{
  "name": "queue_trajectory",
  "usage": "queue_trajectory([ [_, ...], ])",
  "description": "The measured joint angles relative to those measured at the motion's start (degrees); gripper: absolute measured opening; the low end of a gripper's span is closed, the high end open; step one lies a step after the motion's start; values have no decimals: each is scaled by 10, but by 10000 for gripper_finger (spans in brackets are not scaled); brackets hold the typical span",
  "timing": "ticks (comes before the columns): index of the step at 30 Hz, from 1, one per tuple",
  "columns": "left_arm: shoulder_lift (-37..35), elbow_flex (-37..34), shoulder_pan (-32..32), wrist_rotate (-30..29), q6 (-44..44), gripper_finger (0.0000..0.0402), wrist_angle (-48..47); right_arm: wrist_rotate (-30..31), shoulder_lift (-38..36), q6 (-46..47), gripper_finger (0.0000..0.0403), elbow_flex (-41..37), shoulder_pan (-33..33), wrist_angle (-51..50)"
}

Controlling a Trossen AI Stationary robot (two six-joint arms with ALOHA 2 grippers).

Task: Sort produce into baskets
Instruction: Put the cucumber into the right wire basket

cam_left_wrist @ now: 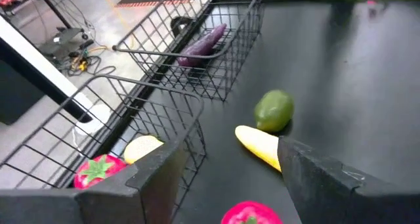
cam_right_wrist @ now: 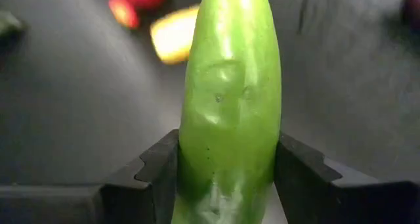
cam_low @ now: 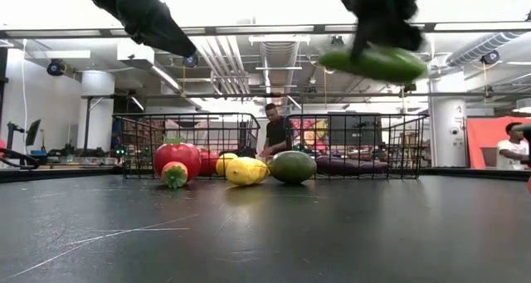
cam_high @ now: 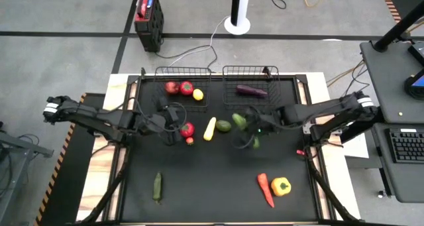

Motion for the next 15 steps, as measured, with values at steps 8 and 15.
queue_trajectory([
  [8, 0, 0, -48, -1, -54, 231, -5, 71, 18, -222, 192, 134, -70, -28],
  [15, -7, 1, -98, -1, -111, 231, -43, 77, 38, -387, 192, 166, -178, -37],
])
